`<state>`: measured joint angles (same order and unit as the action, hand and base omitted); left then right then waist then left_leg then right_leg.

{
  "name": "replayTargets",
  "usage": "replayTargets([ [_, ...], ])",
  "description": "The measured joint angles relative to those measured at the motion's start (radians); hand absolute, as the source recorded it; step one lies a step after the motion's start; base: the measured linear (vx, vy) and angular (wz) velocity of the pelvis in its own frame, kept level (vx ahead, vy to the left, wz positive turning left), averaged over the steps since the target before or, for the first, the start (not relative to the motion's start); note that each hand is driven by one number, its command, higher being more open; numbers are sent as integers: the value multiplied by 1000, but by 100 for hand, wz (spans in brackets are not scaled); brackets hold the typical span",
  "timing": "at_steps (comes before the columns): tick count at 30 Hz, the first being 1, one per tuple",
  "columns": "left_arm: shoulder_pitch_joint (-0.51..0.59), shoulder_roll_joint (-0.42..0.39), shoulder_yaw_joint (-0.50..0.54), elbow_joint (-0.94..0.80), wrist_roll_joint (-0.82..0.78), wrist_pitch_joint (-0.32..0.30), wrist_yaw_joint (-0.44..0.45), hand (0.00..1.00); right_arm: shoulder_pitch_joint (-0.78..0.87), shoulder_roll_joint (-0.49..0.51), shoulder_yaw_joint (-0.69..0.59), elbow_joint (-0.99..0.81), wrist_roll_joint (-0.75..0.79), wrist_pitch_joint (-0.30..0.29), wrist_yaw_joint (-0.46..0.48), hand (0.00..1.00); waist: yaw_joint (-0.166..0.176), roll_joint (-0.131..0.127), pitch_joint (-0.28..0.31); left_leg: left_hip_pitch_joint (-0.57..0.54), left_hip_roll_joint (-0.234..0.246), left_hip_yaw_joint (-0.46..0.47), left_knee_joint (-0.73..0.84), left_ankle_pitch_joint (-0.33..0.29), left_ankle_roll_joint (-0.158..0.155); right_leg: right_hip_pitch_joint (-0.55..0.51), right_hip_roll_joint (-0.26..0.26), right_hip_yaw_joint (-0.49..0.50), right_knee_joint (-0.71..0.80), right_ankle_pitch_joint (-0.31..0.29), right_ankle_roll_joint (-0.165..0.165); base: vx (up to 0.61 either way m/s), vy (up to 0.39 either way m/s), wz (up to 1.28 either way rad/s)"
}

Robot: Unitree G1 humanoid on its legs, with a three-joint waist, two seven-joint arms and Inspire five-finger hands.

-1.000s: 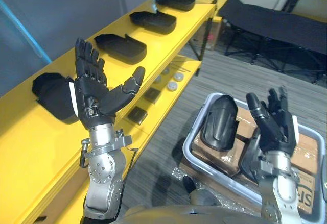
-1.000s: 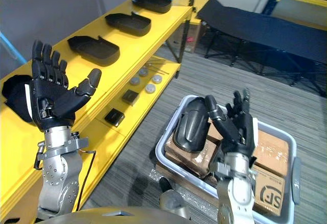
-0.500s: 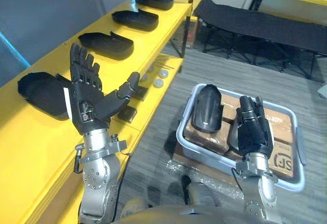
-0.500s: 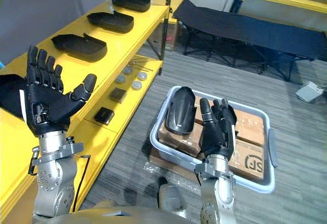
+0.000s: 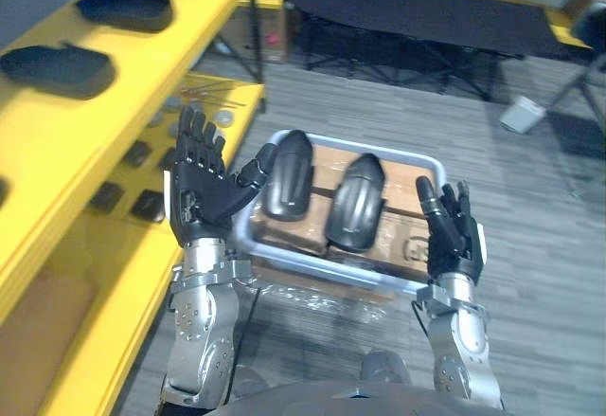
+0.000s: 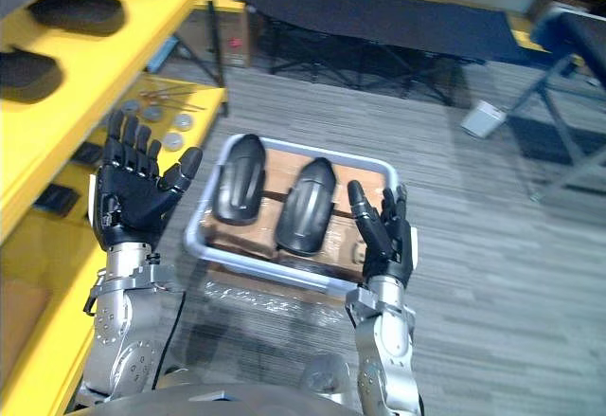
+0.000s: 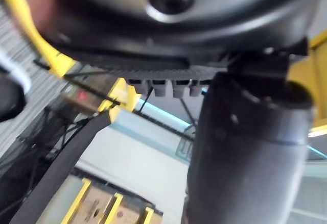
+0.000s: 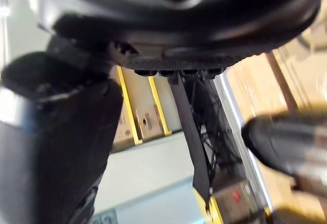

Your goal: Walk over and take three plastic housings, then place them on the shelf

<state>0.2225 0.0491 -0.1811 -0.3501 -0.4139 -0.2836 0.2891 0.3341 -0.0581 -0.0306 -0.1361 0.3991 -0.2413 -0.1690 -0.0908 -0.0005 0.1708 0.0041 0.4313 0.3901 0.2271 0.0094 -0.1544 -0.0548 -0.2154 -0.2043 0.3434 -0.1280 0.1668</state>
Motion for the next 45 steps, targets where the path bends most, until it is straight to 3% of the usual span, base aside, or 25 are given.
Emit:
replayTargets([
  [1,-5,-8,-4,16,-29,10,0,100,10,-10,-6,-2,-3,0,1,100,-4,6,5,-1,11,-2,18,12,18,10,14,1,-23,-5,-9,-14,-367,-64],
  [2,-9,-18,-13,54,-68,27,1,100,32,-27,-28,-9,-22,10,1,100,-12,11,10,-11,24,-17,59,39,62,25,28,12,-51,-15,-27,-9,-209,-59],
  [3,-8,-22,-28,98,-62,41,3,100,60,-45,-50,-27,-49,19,-3,100,-20,8,19,-17,10,-46,90,30,83,31,28,30,-64,-22,-38,-16,-253,-59],
  [4,-7,-21,-41,119,-51,46,4,100,73,-57,-62,-37,-50,20,-5,100,-21,15,20,-14,-10,-64,102,5,86,30,27,44,-65,-22,-39,-12,-87,-49],
  [6,0,-22,-81,171,-43,55,4,100,88,-89,-119,-43,-49,29,-12,100,-24,42,17,-10,-67,-99,127,-84,120,12,26,76,-61,-23,-42,-20,0,-48],
  [8,5,-19,-78,206,-18,59,3,100,77,-109,-144,-42,-53,53,-18,100,-22,48,14,-7,-109,-125,99,-131,124,-22,23,105,-50,-16,-34,-37,51,-40],
  [10,-8,-7,-43,294,-8,86,0,100,69,-111,-143,-22,-76,61,-33,100,-20,53,11,33,-145,-132,11,-147,102,-42,9,121,-49,4,-13,-38,160,-17],
  [13,1,-3,21,380,-6,98,3,100,36,-110,-112,30,-81,85,-38,100,-6,34,20,48,-178,-124,-6,-146,61,-32,-19,129,-85,45,11,-66,187,-12],
  [14,26,5,47,379,-8,109,3,100,10,-110,-112,92,-85,93,-38,100,13,34,20,46,-185,-122,-5,-153,22,-10,-27,125,-140,79,23,-64,168,-2],
  [18,48,31,92,354,0,141,19,100,-112,-111,-122,295,-259,117,-86,100,58,33,24,6,-212,-165,-1,-167,-6,44,-49,74,-276,167,34,-98,122,21],
  [21,60,40,136,347,72,155,75,100,-253,-133,-122,363,-310,150,-183,100,88,37,50,-74,-214,-218,36,-169,-9,48,-45,23,-349,223,29,-118,30,32],
  [25,69,30,163,347,102,155,115,100,-401,-219,-121,421,-357,206,-267,100,124,42,81,-129,-216,-273,45,-154,-15,38,-36,-16,-366,237,23,-78,-7,31],
  [30,62,39,160,347,112,156,71,100,-612,-288,-111,597,-396,301,-320,100,167,35,128,-157,-222,-313,56,-135,-20,42,-37,-51,-365,239,23,-16,1,20],
  [33,53,53,134,376,145,162,5,100,-757,-371,-63,722,-432,336,-312,100,174,47,166,-175,-236,-333,67,-131,-15,41,-47,-66,-362,240,25,-22,23,16],
  [39,39,64,74,539,132,163,-27,100,-953,-517,56,833,-435,384,-213,100,196,81,228,-175,-240,-347,67,-129,-12,41,-51,-73,-355,241,26,-4,4,1],
  [45,40,68,40,606,131,144,-59,100,-1047,-549,132,969,-433,441,-97,100,219,104,285,-175,-250,-361,70,-125,-7,37,-63,-120,-322,240,25,-20,9,7],
])
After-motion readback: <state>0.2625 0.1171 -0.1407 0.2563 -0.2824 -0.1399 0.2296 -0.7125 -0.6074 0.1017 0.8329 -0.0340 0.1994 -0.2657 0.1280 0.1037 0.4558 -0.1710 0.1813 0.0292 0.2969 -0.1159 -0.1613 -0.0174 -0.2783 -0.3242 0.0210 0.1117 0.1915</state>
